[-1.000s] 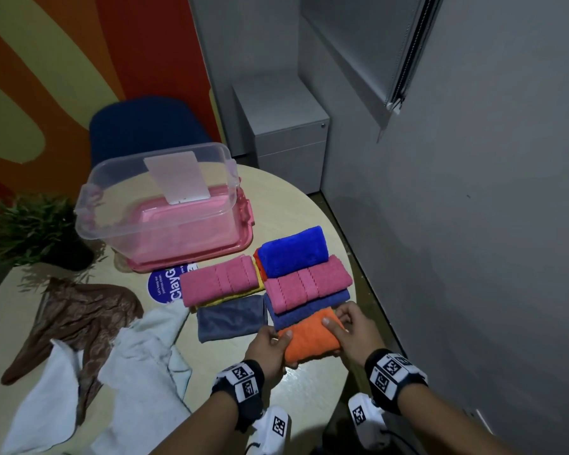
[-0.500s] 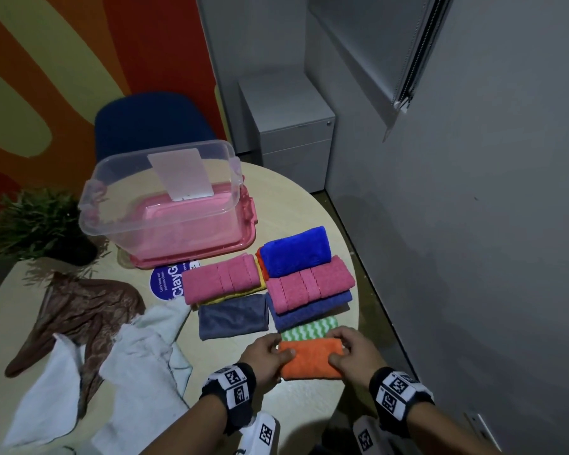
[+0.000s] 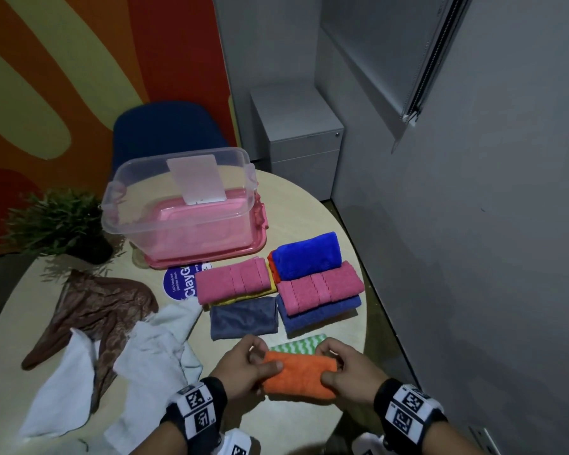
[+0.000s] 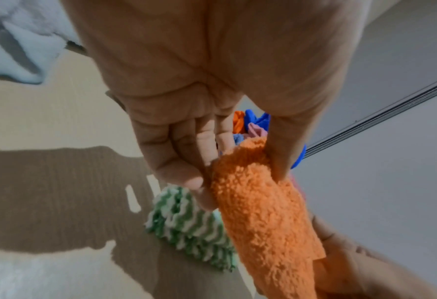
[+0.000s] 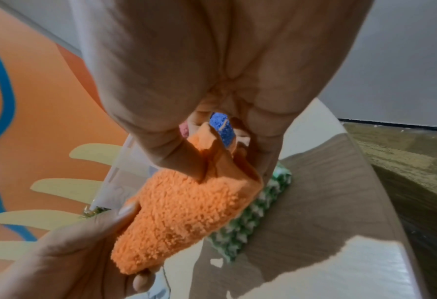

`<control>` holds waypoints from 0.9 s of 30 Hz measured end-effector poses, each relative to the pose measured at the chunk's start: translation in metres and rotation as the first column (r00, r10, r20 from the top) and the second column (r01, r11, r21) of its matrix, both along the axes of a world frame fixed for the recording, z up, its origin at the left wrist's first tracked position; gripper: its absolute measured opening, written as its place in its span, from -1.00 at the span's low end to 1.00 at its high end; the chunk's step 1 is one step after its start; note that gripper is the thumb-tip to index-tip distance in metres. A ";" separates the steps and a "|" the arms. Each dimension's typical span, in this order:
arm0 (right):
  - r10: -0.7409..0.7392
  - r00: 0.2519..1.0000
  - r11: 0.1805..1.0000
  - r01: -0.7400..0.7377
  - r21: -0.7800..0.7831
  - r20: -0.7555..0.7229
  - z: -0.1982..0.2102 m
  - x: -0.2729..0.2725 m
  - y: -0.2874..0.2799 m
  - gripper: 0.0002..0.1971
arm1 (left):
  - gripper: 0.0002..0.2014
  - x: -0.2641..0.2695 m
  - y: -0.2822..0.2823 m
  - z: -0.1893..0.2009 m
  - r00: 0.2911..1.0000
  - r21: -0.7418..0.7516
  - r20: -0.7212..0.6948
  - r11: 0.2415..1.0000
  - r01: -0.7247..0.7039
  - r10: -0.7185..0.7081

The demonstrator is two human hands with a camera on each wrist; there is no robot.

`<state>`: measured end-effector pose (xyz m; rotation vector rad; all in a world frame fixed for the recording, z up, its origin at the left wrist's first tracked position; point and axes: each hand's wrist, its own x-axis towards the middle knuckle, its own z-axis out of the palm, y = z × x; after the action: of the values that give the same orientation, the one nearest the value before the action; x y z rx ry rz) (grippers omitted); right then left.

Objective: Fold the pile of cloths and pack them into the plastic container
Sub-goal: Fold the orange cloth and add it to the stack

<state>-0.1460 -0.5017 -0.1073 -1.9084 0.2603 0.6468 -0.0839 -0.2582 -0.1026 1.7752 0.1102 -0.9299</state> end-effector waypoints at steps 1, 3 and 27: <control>0.001 1.000 1.000 -0.001 0.012 0.002 0.005 0.000 -0.001 -0.77 | -0.62 0.001 0.000 0.007 0.999 -0.008 0.034 1.000 0.017 -0.017; -0.026 0.999 0.999 0.026 0.032 0.024 0.013 0.004 -0.004 -0.75 | -0.71 0.003 -0.002 0.016 0.996 -0.028 0.082 0.999 0.025 -0.023; -0.432 0.901 0.846 0.395 -0.360 -0.027 -0.030 0.037 0.016 -0.82 | -0.76 0.007 -0.030 -0.040 0.987 0.520 0.115 0.853 0.040 -0.116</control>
<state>-0.1090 -0.4853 -0.1378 -2.0578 0.8838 0.4258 -0.0768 -0.2881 -0.1425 2.3580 0.2135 -0.8787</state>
